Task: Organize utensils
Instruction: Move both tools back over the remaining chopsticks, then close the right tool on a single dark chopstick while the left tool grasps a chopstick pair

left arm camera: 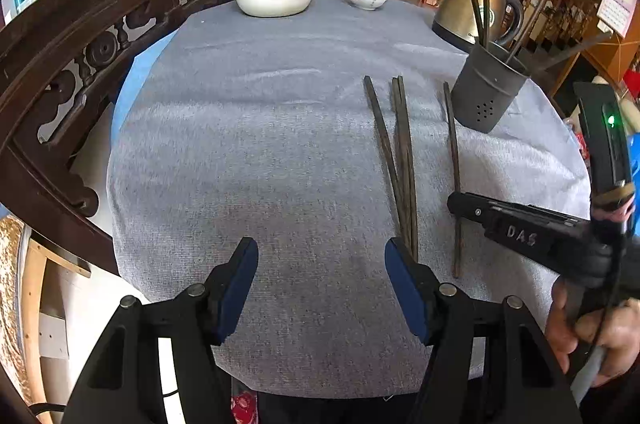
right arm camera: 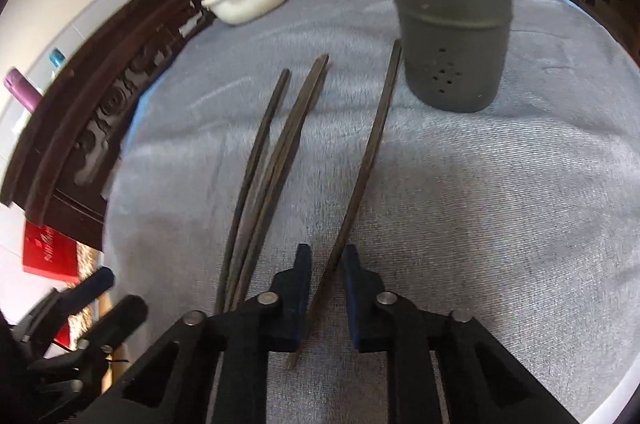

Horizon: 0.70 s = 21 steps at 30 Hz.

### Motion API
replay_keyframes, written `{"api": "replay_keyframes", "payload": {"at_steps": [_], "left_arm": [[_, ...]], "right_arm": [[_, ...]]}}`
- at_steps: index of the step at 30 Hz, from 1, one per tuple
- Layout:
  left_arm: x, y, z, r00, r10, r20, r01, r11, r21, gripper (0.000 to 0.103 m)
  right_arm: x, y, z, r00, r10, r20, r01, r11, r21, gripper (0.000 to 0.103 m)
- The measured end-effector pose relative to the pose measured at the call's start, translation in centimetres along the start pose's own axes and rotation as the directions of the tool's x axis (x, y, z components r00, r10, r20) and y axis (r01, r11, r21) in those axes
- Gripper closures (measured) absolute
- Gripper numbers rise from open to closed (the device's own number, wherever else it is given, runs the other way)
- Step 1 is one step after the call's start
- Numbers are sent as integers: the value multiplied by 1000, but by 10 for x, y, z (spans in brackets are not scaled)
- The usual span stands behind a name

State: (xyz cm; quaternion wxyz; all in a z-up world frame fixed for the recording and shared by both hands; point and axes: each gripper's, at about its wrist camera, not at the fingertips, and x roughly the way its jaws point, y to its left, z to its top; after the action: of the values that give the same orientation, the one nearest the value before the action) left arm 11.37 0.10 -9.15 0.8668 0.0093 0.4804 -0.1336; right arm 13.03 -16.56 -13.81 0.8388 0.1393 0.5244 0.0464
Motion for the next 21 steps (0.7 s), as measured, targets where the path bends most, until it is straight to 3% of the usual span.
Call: {"api": "replay_keyframes", "payload": {"at_steps": [5,11,21], "left_arm": [[0,2,4,999,-43,-17,43,999,-17,36],[13,-3,13,986,-138,-94,136,990,-29,37],[45,-31,17,962,-183,-203,188,982,2,56]], "right_arm": [[1,6,-2,1000,-19,0,19,998,-66,93],[-8,1,-7,999,-22,-30,18,992,-128,93],[-24,-35,-22,997,3,-74,-9,996,-83,94]]}}
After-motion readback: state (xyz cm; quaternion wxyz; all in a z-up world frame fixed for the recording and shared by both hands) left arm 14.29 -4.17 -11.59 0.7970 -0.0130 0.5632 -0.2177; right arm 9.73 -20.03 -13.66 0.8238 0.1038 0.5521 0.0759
